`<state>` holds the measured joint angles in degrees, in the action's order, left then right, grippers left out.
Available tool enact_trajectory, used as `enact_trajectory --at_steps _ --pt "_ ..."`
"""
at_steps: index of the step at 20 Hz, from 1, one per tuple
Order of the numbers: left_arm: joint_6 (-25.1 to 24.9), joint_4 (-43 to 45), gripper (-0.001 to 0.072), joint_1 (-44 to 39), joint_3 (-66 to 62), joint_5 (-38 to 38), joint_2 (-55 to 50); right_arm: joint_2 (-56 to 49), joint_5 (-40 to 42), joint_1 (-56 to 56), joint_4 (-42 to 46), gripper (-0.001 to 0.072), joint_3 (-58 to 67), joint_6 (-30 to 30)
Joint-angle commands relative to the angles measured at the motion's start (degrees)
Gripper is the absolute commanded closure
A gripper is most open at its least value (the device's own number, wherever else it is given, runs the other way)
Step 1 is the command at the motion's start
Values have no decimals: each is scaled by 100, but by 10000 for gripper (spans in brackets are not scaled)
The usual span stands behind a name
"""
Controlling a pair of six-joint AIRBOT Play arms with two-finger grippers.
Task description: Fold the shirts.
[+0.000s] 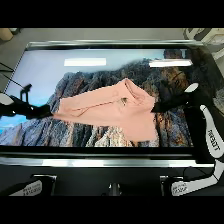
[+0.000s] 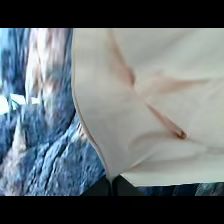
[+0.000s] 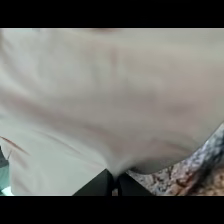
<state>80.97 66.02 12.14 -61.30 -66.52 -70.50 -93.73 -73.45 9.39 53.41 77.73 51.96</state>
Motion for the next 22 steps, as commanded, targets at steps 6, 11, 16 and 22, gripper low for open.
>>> enact_trajectory --at_steps 6,11,16,22 --pt "398 39 680 2 -5289 1222 2162 3399 1928 153 1064 694 4203 -1132" --pt "780 66 680 4 -5495 1163 3206 5014 1714 153 2267 694 4177 -549" --pt "780 243 680 4 -5477 841 3261 5110 933 153 2461 694 4179 -507" --pt "780 914 680 4 -5368 -664 2780 4538 273 153 2715 694 4177 -505"
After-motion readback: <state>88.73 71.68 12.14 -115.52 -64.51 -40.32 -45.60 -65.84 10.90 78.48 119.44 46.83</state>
